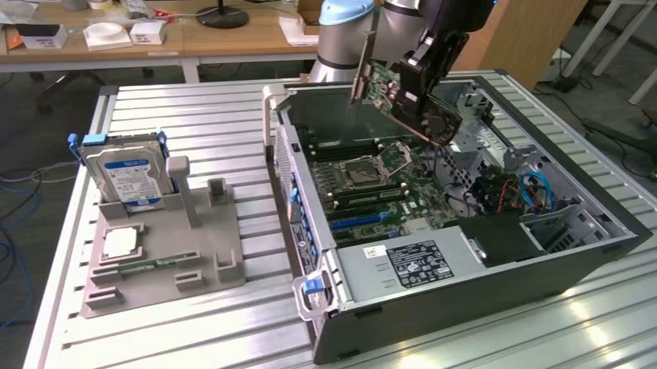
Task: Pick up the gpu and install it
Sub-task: 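Insert the gpu into the slot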
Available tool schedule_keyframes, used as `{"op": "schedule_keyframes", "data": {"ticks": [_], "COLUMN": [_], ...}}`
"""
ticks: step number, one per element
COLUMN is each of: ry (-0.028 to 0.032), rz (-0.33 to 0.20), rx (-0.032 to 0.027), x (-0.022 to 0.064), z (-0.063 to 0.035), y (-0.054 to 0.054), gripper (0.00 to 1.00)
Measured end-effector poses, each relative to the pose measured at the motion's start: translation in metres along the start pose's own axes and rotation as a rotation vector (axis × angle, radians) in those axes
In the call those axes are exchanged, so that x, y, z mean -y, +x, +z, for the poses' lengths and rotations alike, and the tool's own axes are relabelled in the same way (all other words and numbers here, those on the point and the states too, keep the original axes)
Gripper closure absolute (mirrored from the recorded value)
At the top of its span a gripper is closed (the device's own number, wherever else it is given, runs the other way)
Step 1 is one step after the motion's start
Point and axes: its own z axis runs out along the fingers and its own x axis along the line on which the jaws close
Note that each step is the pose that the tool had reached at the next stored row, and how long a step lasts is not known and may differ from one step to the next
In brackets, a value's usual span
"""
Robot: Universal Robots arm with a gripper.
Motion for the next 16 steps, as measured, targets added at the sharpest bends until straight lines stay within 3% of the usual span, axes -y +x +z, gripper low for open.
{"op": "schedule_keyframes", "data": {"ticks": [16], "ry": [-0.0064], "rz": [-0.184], "rx": [-0.0095], "x": [0.0003], "z": [0.0007], "y": [-0.0003], "gripper": [0.73]}}
